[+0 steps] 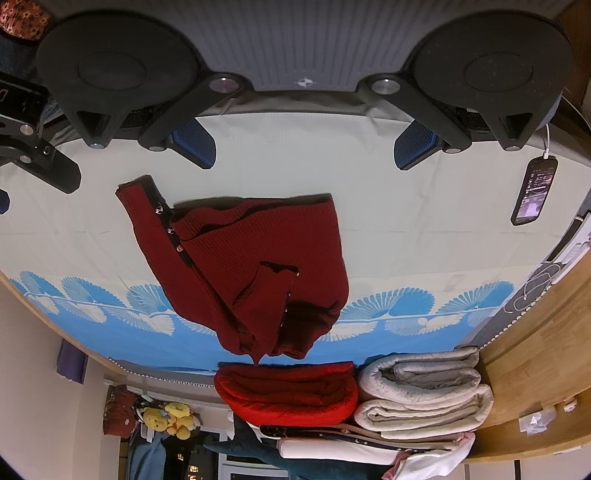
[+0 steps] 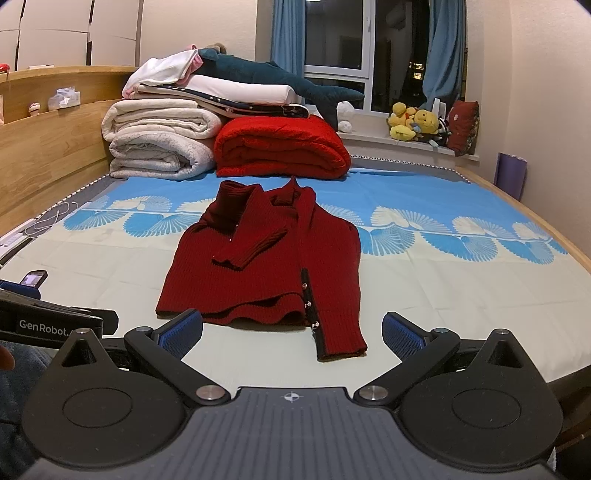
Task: Fold small clothes
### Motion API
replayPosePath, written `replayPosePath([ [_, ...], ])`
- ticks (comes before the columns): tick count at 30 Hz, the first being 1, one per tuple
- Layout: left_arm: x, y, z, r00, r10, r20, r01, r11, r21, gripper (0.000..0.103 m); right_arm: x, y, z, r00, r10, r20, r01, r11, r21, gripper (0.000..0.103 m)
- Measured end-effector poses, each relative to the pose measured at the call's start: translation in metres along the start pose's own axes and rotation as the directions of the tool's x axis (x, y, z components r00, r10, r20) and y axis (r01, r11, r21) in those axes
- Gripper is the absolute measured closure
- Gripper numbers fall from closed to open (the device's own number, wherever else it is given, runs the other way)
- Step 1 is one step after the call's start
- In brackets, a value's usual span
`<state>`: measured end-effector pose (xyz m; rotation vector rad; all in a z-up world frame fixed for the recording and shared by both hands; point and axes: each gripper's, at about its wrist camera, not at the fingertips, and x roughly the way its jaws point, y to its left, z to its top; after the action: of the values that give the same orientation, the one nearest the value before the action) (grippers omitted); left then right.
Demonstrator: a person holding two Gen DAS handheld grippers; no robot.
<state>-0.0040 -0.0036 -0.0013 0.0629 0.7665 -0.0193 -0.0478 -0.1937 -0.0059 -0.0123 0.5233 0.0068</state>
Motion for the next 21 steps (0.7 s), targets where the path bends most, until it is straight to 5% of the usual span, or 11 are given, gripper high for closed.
replayPosePath([
  [21, -0.0009, 0.0009, -0.0002, 1.000, -0.002, 0.002, 0.002, 1.000, 0.002, 0.000, 0.0004, -0.0008, -0.0005, 1.000, 0.008, -0.004, -0.008, 1.000, -0.003, 0.001],
])
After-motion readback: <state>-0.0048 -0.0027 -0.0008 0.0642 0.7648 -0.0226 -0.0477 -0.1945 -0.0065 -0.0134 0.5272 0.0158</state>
